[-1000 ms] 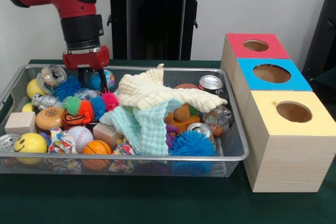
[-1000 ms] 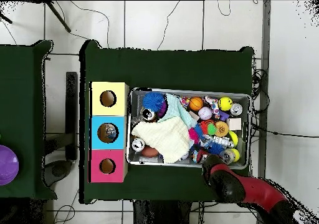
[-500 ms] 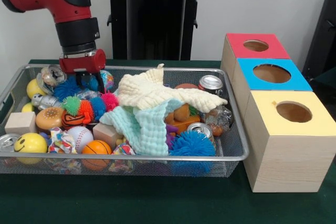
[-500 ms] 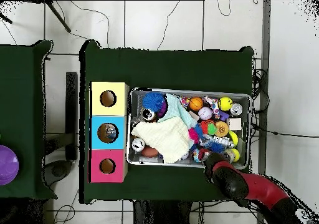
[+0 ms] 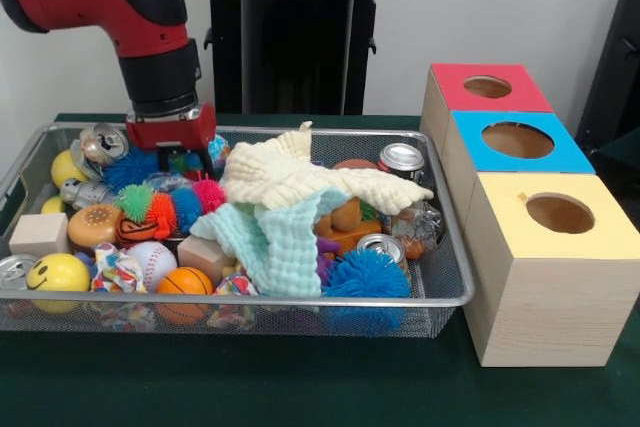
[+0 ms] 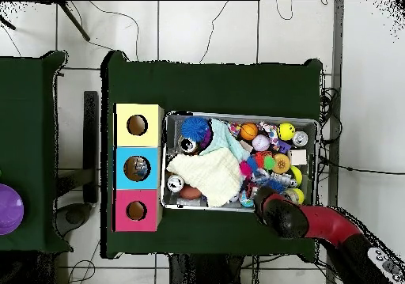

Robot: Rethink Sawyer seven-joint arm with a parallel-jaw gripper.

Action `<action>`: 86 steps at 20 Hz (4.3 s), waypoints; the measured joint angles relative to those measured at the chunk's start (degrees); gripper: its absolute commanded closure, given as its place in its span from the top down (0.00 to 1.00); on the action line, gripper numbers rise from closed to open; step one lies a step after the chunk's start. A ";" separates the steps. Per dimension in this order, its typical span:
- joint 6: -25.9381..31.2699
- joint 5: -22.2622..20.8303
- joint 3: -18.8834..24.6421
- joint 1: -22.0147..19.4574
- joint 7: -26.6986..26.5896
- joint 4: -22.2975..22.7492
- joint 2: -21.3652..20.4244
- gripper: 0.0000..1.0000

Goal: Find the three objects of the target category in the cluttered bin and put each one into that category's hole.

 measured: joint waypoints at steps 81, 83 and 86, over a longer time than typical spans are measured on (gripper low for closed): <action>12.20 0.74 12.61 -6.93 0.00 -5.23 -0.72 0.00; 12.11 0.67 12.61 -6.93 0.00 -5.18 -0.90 0.00; 12.05 0.63 12.59 -6.79 0.00 -4.63 -1.67 0.00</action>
